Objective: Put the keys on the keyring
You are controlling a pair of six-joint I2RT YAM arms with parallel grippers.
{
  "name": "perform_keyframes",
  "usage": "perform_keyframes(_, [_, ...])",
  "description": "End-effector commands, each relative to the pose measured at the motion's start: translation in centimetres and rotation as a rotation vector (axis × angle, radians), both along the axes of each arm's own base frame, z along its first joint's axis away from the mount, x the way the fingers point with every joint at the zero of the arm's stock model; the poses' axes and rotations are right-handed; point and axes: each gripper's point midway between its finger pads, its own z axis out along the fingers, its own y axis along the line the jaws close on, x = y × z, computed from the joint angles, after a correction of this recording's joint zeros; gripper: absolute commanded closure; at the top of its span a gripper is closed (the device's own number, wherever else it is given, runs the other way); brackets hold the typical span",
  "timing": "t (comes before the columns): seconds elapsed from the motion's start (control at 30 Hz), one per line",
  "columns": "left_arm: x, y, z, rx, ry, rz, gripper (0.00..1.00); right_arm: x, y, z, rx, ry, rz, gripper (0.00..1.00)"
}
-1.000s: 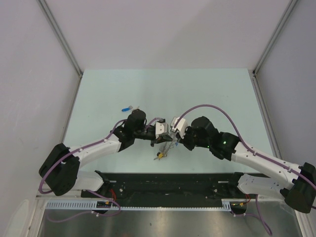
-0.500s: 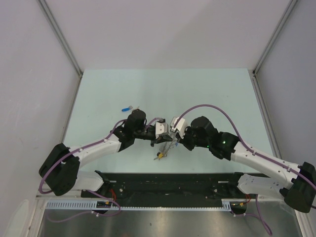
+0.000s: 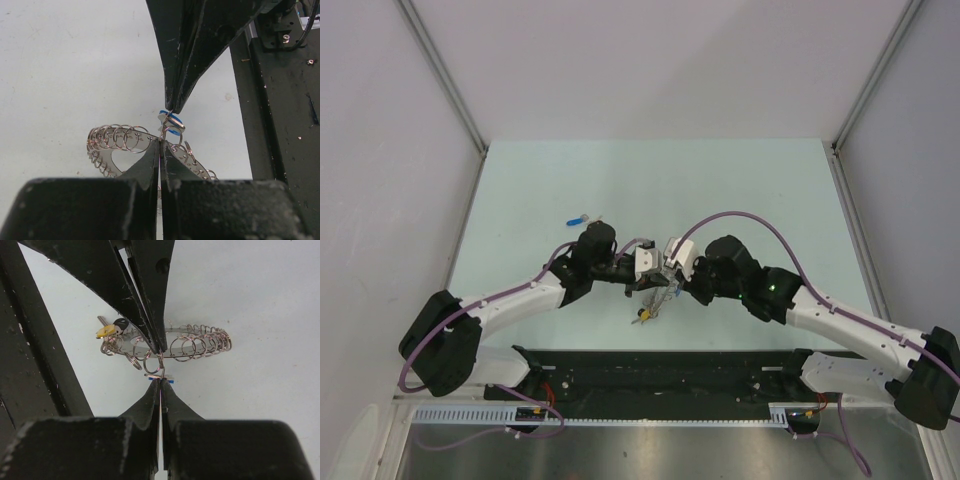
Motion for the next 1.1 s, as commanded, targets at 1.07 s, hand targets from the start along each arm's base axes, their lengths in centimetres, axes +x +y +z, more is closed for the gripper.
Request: perform_keyframes(1.07, [11.4, 15.4, 2.0, 0.553, -0.061, 1.199, 1.00, 3.0, -3.3, 4.9, 0.073, -0.145, -0.324, 1.00])
